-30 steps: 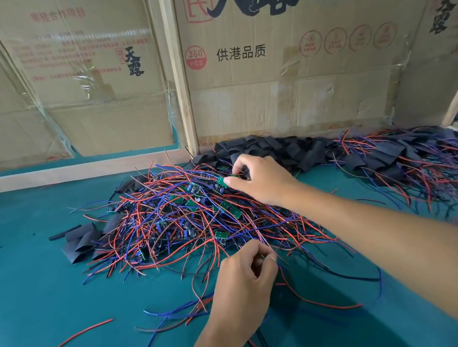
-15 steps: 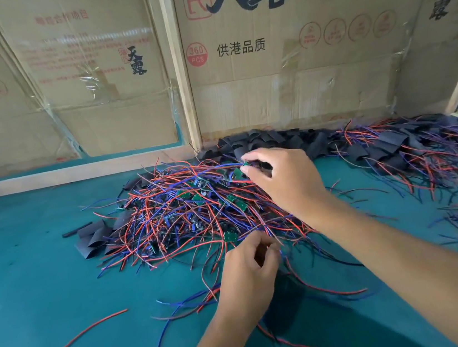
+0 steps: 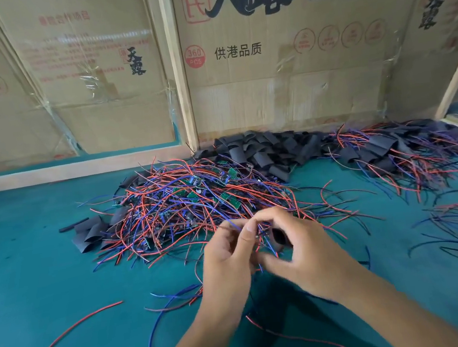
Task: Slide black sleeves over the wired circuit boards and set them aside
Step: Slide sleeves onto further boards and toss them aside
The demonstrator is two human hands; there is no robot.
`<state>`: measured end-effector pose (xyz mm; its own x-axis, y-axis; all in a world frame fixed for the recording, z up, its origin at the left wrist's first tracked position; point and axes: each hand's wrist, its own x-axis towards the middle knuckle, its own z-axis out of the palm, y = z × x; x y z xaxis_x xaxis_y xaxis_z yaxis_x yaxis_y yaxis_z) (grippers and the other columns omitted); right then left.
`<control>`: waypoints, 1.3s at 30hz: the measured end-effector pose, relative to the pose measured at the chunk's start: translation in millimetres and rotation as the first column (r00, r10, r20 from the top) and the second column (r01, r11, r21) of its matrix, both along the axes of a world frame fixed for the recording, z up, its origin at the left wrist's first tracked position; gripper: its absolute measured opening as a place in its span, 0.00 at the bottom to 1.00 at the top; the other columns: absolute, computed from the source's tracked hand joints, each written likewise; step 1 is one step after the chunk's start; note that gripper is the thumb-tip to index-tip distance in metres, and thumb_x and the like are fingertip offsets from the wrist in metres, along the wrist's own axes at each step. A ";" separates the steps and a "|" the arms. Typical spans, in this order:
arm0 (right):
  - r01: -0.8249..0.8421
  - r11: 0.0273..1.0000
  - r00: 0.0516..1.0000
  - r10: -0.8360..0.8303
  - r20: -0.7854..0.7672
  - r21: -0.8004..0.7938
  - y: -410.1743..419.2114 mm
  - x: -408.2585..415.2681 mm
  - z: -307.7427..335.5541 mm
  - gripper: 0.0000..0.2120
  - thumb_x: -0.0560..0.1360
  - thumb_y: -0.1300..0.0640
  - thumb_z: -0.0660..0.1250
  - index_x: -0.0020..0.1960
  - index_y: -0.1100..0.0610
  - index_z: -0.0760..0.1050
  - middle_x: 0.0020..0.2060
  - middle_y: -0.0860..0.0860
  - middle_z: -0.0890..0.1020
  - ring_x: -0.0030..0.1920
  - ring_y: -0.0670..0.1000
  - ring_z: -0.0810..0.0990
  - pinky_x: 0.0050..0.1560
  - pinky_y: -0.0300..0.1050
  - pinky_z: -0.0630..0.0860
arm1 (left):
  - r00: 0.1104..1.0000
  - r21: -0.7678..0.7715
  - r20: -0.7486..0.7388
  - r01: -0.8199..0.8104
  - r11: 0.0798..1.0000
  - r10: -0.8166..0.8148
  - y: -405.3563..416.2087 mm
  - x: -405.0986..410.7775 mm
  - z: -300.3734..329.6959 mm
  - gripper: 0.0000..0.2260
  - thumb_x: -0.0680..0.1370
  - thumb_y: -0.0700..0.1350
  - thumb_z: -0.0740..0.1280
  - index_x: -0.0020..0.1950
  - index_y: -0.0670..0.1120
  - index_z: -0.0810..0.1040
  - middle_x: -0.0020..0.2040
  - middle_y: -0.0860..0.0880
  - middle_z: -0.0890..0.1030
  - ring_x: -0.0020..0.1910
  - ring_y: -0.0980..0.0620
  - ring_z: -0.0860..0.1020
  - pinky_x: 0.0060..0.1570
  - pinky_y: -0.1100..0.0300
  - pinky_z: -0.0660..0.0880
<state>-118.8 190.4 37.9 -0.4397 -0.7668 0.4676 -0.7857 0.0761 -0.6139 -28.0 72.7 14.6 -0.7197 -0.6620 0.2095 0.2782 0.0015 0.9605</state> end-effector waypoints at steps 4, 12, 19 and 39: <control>0.088 0.991 0.972 -0.107 0.209 0.101 14.5 -23.6 0.9 0.18 0.73 0.47 0.72 0.58 0.44 0.67 0.35 0.43 0.73 0.34 0.41 0.70 0.38 0.33 0.67 | 0.997 0.093 -0.074 -0.028 0.995 0.035 -16.4 0.1 5.3 0.04 0.75 0.51 0.71 0.41 0.53 0.82 0.35 0.49 0.77 0.28 0.53 0.71 0.30 0.63 0.72; -0.008 0.984 0.846 -0.089 0.526 0.181 35.3 -58.9 8.1 0.03 0.79 0.54 0.67 0.47 0.47 0.76 0.33 0.39 0.71 0.34 0.42 0.68 0.39 0.35 0.66 | 0.988 0.379 -0.151 0.062 0.923 -0.005 -30.0 5.7 14.2 0.12 0.73 0.52 0.70 0.45 0.43 0.79 0.44 0.45 0.83 0.31 0.55 0.73 0.29 0.64 0.73; 0.269 0.918 0.862 -0.364 0.352 0.290 46.3 -77.2 4.8 0.11 0.74 0.40 0.70 0.42 0.47 0.77 0.29 0.43 0.78 0.29 0.43 0.73 0.37 0.45 0.68 | 0.978 0.527 -0.206 0.140 0.838 -0.034 -39.6 9.7 24.1 0.15 0.76 0.58 0.65 0.51 0.46 0.72 0.49 0.38 0.84 0.29 0.52 0.75 0.29 0.63 0.74; 0.020 0.945 0.990 -0.063 0.123 0.328 46.8 -72.7 10.4 0.20 0.66 0.30 0.68 0.56 0.32 0.75 0.47 0.33 0.81 0.48 0.38 0.78 0.50 0.37 0.74 | 0.953 0.406 -0.286 0.216 0.888 -0.101 -45.2 12.7 29.4 0.11 0.78 0.50 0.66 0.47 0.44 0.85 0.37 0.49 0.77 0.30 0.56 0.71 0.31 0.67 0.72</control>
